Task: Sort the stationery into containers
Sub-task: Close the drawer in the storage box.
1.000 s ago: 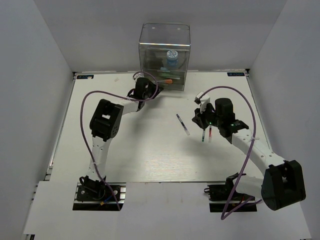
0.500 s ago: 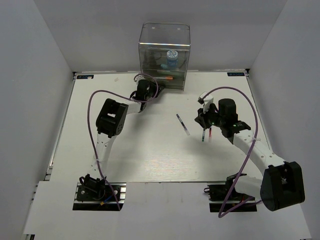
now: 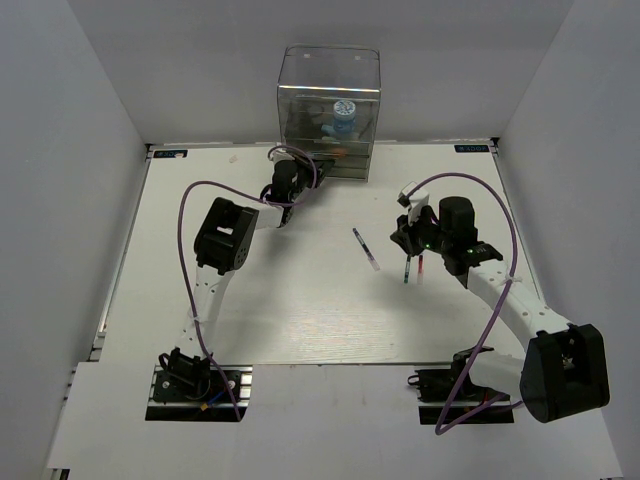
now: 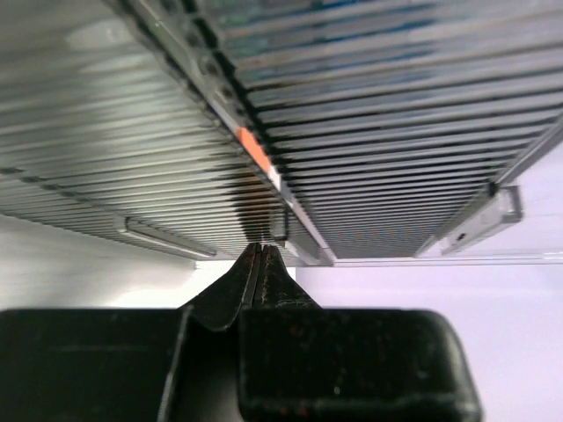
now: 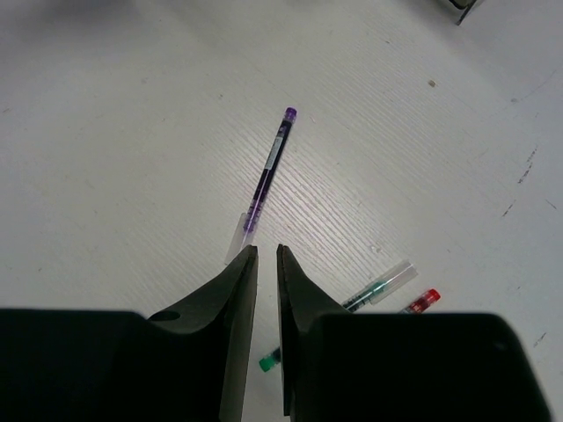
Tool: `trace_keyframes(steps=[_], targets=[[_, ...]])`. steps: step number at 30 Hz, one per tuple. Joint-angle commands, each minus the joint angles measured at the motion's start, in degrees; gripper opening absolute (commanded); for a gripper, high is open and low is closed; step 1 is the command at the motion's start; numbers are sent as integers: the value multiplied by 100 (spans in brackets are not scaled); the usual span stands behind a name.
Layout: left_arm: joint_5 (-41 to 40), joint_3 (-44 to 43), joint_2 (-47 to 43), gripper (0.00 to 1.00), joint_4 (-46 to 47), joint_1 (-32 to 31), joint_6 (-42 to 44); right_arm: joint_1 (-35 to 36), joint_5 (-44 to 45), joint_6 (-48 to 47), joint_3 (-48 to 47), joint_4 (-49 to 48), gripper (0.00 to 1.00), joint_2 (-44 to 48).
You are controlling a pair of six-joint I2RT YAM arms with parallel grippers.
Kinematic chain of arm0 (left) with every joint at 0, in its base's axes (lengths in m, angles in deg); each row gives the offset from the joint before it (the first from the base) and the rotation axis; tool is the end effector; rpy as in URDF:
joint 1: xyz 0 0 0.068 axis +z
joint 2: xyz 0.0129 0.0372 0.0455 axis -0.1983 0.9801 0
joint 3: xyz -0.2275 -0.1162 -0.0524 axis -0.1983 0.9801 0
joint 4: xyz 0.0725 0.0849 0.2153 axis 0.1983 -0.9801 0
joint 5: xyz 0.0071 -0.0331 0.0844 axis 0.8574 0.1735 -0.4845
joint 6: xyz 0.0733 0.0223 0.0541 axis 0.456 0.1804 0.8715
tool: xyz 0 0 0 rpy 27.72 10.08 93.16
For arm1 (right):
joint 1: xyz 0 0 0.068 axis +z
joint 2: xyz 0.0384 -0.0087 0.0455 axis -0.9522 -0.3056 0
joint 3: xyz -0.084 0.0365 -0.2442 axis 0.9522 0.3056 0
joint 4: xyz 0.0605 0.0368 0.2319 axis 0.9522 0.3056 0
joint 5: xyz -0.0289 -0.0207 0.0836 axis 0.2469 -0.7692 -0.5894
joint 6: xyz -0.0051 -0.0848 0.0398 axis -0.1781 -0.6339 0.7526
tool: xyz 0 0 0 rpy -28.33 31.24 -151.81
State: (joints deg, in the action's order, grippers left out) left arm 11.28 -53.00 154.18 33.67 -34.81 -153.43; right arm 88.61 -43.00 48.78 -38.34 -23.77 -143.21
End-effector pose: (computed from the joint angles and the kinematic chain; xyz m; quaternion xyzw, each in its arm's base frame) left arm 0.5195 -0.2345 0.1220 -0.2942 0.6853 -0.5318 0.4012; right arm 0.2657 0.1109 0.2319 -0.3262 0.7785 0.1636 0.5106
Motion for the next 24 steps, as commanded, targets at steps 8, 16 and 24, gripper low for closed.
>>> trace_keyframes(steps=[8, 16, 24], targets=[[-53, -347, 32, 6, 201, 52, -204, -58, -142, -71, 50, -253, 21, 146], [-53, -409, 85, 6, 263, 52, -204, -76, -169, -71, 58, -262, 22, 119], [114, 143, -47, 42, 245, 52, -256, -85, -169, -71, 67, -262, 22, 102]])
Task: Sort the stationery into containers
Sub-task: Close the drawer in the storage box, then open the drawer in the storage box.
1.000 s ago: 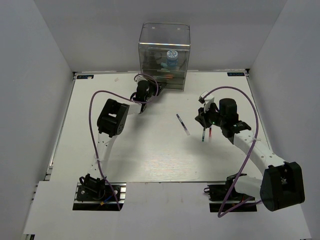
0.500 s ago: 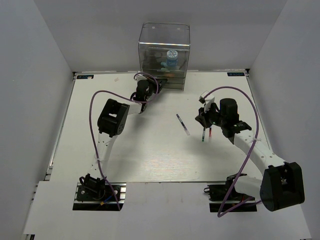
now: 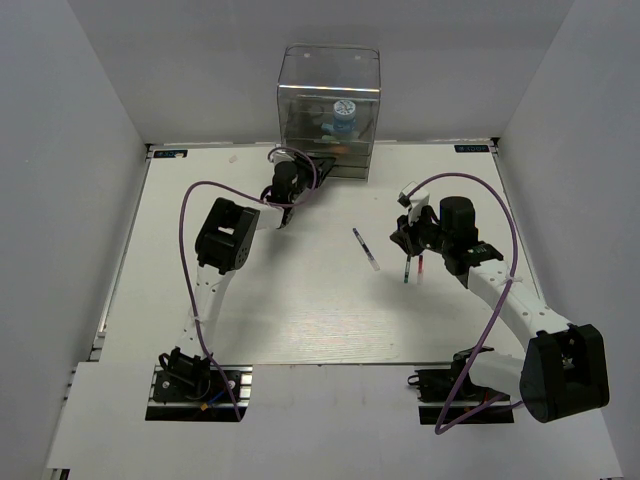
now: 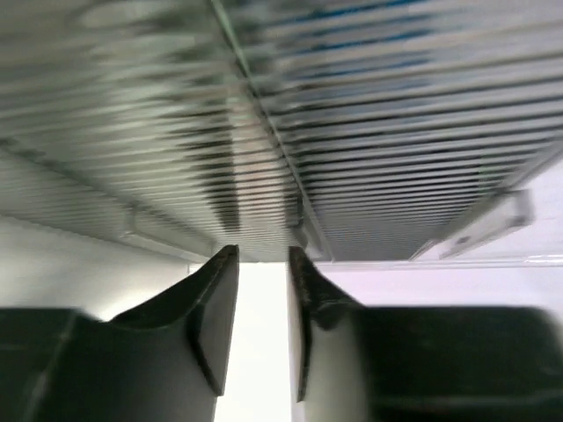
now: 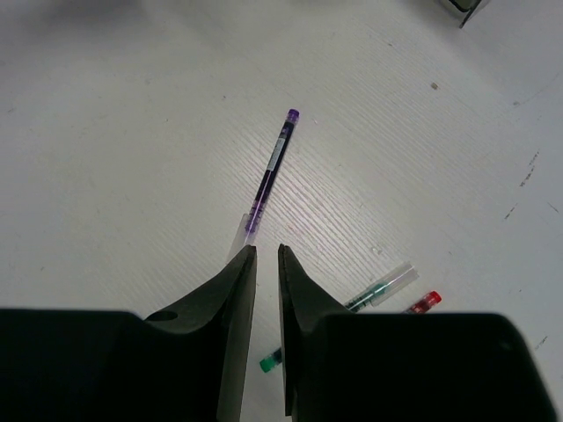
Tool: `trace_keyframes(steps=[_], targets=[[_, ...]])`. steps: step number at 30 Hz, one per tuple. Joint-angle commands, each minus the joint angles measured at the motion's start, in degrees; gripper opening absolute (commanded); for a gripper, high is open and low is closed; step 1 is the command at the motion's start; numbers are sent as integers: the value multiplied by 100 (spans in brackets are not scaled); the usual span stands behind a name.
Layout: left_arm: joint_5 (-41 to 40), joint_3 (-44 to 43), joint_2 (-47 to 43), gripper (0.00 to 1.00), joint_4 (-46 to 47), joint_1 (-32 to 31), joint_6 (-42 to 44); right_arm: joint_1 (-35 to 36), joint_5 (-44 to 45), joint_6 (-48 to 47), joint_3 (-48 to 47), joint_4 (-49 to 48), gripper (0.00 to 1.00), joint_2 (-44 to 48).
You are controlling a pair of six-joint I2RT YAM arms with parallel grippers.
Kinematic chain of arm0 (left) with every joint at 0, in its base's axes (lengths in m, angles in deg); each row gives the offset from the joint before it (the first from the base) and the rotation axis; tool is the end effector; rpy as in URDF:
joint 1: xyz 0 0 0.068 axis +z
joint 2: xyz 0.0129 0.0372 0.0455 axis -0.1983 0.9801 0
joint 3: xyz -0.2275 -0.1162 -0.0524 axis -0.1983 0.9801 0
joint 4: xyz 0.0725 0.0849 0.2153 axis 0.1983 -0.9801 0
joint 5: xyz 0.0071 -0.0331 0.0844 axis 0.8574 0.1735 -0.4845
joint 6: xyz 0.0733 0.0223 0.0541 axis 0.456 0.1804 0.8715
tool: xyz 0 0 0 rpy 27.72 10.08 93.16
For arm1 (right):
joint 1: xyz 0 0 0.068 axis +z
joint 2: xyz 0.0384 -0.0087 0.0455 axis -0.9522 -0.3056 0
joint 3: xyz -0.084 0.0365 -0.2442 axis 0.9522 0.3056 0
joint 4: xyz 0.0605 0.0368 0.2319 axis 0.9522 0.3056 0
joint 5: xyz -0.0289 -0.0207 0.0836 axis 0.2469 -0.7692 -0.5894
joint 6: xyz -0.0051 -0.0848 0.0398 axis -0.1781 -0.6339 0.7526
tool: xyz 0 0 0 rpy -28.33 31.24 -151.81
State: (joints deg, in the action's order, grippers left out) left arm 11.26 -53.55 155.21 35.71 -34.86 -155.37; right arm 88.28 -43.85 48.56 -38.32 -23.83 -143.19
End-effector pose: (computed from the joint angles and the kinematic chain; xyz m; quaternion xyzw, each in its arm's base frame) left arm 0.5212 -0.2358 0.1211 -0.3009 0.6725 -0.5460 0.3988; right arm 0.2656 0.1104 0.2323 -0.3288 0.7763 0.1673 0.5111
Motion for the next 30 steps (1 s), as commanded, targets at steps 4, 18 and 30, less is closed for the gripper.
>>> trace_keyframes(steps=[4, 18, 30], targets=[[-7, 402, -272, 54, -151, 57, -10, -43, -127, -40, 74, -264, 22, 82], [-278, 16, -27, 55, -353, 57, 44, -52, -127, -40, 74, -255, 22, 38], [-437, -222, 141, 42, -441, 57, 44, -52, -136, -67, 74, -247, 22, 3]])
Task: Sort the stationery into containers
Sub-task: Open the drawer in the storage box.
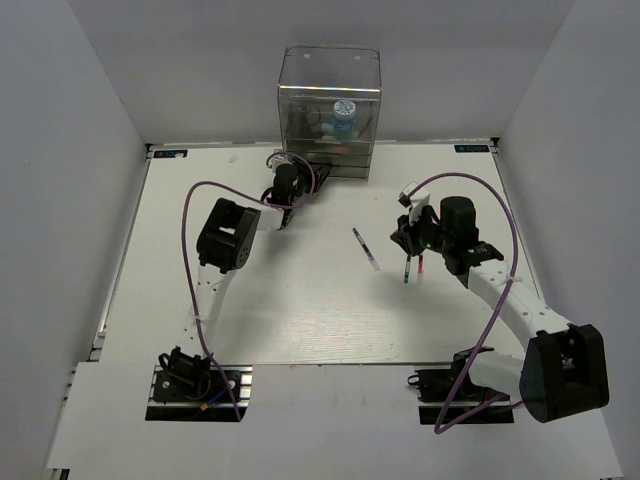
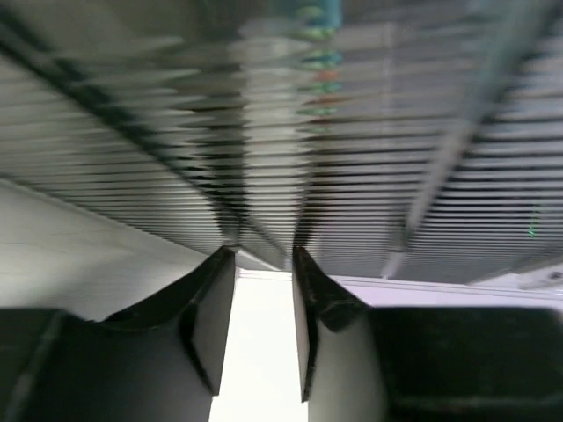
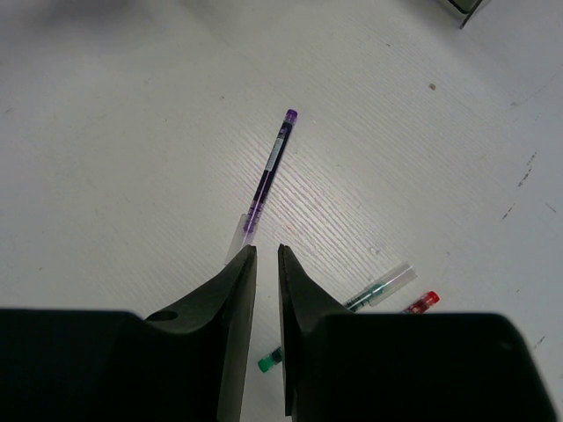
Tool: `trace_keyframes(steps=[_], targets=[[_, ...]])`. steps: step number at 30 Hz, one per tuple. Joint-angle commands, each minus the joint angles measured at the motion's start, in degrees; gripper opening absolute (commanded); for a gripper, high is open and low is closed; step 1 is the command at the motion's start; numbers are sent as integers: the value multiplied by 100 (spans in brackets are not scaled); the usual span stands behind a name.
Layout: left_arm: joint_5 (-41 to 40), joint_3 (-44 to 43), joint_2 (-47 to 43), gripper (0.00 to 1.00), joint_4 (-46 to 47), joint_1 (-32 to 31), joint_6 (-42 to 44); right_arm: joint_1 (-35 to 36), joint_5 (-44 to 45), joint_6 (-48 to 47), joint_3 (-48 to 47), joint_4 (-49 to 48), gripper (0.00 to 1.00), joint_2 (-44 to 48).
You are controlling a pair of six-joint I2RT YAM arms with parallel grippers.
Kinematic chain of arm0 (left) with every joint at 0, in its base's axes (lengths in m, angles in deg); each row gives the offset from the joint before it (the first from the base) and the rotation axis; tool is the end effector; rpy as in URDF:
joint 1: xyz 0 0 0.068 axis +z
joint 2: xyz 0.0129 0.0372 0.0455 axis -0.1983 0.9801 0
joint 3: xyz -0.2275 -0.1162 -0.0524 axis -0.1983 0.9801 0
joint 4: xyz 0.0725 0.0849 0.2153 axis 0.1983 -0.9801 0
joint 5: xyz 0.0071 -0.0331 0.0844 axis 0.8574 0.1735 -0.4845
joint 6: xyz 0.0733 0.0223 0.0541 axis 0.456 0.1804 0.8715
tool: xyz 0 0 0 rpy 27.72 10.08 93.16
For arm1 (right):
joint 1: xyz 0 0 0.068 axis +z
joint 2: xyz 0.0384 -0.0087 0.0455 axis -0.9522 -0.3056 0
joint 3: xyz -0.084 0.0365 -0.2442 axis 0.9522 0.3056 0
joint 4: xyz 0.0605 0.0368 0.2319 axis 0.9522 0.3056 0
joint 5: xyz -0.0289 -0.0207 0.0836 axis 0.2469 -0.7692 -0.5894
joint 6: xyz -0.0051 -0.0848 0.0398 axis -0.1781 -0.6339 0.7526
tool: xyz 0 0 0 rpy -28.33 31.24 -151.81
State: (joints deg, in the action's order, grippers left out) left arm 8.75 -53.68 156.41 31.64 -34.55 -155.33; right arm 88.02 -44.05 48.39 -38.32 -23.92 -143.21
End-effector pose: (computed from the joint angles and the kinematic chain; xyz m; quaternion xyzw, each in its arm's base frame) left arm 0.5232 -0.2292 0.0991 -0.3305 0.6914 -0.5097 0.3910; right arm 0.2661 0.1094 0.2324 -0.3290 0.7757 0.1668 0.5120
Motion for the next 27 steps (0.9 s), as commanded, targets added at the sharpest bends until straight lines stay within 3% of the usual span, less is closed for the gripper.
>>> trace_keyframes(steps=[1, 12, 14, 20, 27], targets=[[-186, -209, 20, 40, -35, 26, 39, -26, -108, -49, 74, -238, 22, -4], [-239, 18, -49, 0, 175, 26, 39, -26, -125, -58, 82, -229, 22, -4], [-178, 307, -198, 0, 324, 26, 92, -26, -134, -93, 91, -238, 22, -12], [-124, 1696, -726, 0, 992, -97, 92, -34, -196, -137, 65, -167, 55, -30], [68, 2400, -1122, 0, 1239, -97, 145, -78, -187, -67, 74, -159, 79, -100]])
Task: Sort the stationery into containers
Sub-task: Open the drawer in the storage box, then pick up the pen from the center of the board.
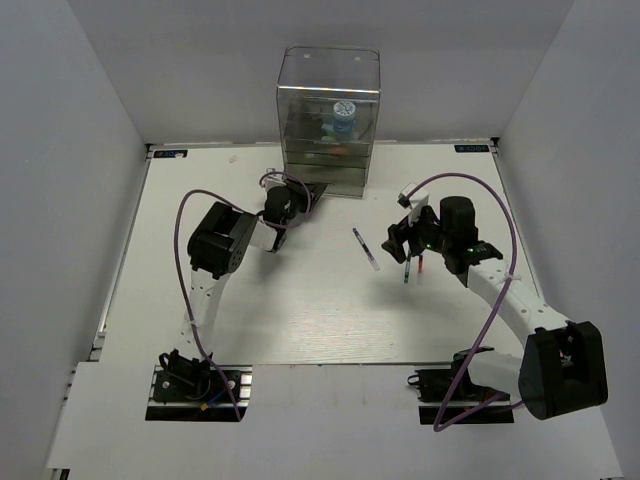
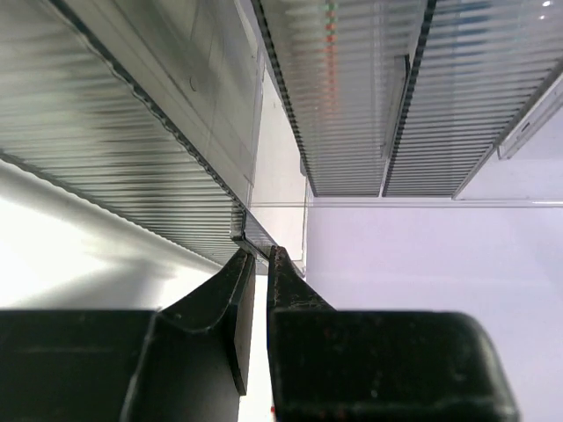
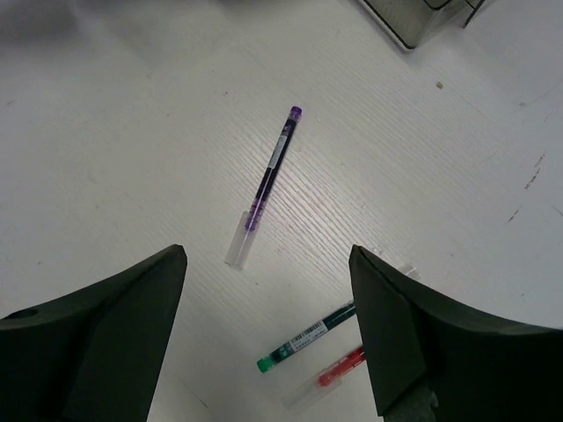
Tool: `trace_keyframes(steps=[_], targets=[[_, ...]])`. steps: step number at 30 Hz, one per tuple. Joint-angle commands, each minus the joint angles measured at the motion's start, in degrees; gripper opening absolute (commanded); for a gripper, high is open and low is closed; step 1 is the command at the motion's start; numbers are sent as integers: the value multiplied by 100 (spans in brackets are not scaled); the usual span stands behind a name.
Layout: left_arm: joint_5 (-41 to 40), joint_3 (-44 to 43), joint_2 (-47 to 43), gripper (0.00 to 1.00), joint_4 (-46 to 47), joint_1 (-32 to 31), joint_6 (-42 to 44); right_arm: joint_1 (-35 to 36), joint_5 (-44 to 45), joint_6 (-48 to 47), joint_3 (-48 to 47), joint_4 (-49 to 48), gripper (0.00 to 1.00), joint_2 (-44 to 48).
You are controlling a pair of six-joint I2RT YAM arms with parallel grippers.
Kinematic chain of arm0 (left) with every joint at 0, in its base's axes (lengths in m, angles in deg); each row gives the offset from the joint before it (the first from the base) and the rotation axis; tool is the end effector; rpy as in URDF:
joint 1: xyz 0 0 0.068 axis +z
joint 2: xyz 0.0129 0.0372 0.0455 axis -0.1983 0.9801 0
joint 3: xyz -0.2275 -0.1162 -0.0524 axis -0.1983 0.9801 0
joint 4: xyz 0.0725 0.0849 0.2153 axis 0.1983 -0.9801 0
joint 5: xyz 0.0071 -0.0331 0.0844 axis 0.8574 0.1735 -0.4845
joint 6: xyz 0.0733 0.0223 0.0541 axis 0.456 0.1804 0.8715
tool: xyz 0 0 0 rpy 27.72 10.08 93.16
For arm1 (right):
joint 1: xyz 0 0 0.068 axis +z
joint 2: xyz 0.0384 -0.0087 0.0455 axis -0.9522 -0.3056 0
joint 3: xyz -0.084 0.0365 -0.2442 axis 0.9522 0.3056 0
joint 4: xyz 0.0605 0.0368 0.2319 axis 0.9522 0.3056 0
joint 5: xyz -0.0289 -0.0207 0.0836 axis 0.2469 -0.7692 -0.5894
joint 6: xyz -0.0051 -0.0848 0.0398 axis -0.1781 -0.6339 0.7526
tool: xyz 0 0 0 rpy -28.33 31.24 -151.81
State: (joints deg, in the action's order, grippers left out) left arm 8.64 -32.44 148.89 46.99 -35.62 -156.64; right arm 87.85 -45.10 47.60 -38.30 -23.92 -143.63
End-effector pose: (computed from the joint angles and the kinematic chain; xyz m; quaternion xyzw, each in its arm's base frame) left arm 0.4667 -0.2154 0.0877 -0.3280 0.6824 -0.5256 0.3879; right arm 0.2663 0.1101 0.2306 -0.3371 0.7732 0.1706 0.5093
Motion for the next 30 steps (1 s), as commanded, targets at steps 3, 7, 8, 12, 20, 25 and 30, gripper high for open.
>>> trace_keyframes(steps=[3, 7, 8, 12, 20, 25, 30], targets=[[185, 277, -370, 19, -435, 10, 276, -122, -82, 82, 63, -159, 83, -111], [256, 285, -563, 56, -567, 10, 276, -228, 6, 266, -25, -141, 85, -260], [256, 285, -625, 66, -567, 10, 276, -254, 41, 319, -60, -141, 85, -278], [378, 610, -967, 78, -646, 63, 276, -333, 138, 460, -113, 79, 73, -428], [756, 1436, -1995, 79, -1041, 63, 837, -421, 410, 759, -385, 508, 31, -928], [766, 1218, -3128, 82, -3183, 63, 2443, -412, 946, 794, -719, 913, 27, -1421], [633, 865, -4306, 91, -5537, 63, 4317, -395, 1517, 812, -921, 1230, 32, -1701]])
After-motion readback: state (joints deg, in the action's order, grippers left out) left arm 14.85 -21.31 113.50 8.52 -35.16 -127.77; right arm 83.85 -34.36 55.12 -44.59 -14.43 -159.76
